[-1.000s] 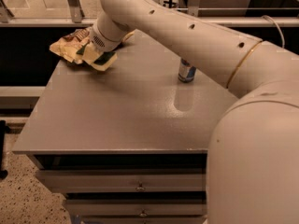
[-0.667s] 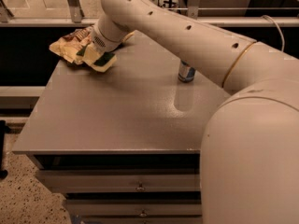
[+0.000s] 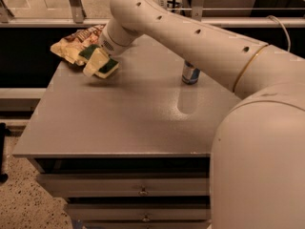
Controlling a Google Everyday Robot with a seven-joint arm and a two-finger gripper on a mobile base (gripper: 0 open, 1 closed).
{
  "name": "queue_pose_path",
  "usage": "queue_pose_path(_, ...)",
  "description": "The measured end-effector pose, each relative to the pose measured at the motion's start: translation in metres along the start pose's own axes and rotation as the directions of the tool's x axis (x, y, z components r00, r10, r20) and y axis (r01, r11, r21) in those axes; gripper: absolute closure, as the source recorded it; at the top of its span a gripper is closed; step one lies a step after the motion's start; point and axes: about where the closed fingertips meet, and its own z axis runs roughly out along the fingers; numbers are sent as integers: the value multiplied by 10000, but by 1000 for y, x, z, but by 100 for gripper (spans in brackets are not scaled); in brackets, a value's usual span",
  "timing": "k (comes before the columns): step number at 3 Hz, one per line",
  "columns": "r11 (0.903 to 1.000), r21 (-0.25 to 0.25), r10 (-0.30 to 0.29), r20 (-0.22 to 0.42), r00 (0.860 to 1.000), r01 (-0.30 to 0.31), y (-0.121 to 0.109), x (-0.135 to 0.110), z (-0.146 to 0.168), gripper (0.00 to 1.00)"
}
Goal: Move sponge near brown chip bag
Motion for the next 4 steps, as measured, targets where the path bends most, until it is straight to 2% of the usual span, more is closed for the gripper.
queue_pose_path(1,9997,218,120,88,9999,-121,-3,11,-14,0)
queue_pose_path(2,9984,361,406,587,9974,-428,-2,27,-41,0)
queue_pose_path(3,9965,224,767,1492,9858,-809,5,48,-65,0)
queue_pose_path(4,9936,-175,1126,2662,9573,-1120,18,65,-88,0)
